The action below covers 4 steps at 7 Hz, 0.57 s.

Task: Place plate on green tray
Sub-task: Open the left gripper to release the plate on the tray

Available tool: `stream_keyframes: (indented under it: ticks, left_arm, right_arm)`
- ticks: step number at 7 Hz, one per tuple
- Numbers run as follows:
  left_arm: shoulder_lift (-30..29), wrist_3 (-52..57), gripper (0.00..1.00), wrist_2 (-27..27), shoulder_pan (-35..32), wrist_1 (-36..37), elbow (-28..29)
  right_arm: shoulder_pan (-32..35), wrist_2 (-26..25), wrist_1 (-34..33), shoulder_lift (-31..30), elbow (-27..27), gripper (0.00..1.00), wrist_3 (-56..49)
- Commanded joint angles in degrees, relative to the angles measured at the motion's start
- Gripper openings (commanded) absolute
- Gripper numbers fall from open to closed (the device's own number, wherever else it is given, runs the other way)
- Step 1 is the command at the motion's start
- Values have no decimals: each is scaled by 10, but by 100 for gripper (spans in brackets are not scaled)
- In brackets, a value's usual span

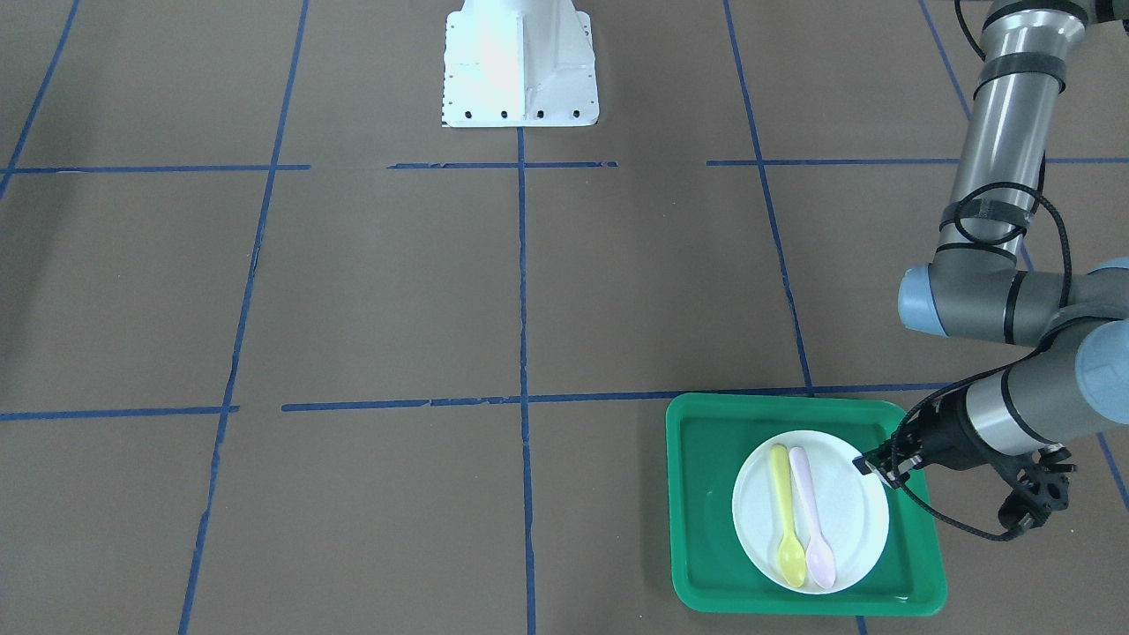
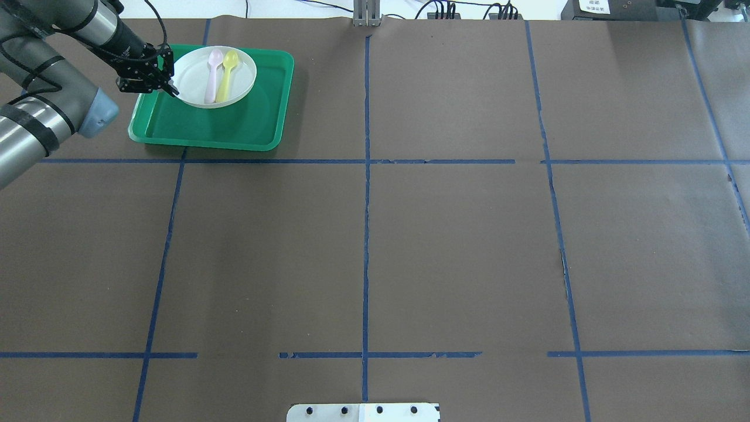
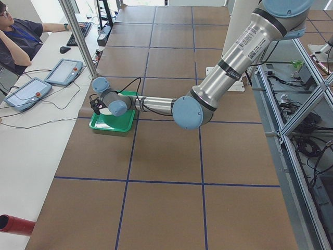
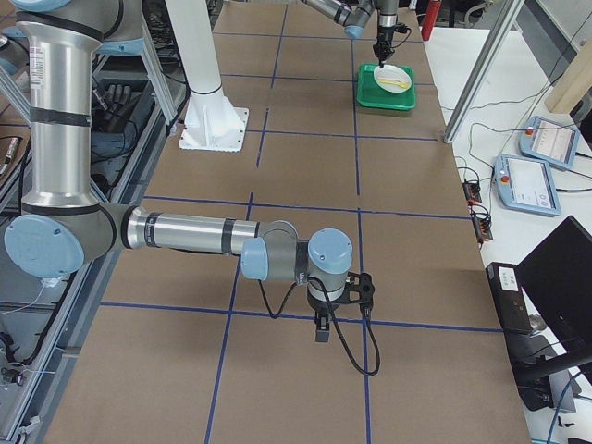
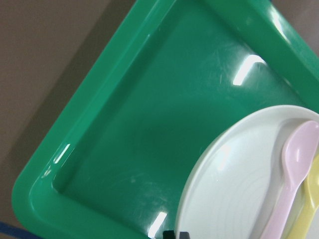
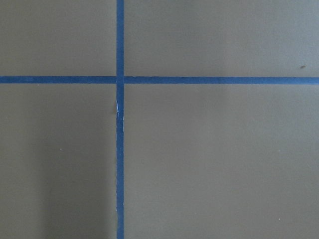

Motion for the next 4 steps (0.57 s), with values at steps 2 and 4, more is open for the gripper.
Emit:
stream_keyframes:
  ticks: [2, 4]
  left_arm:
    - [0, -1, 45, 16, 22, -2, -6]
    - [26, 20, 100, 11, 13, 0, -62]
  right_arm:
    - [0, 0, 0, 0, 0, 100, 0]
    - [0, 0, 0, 0, 0, 100, 0]
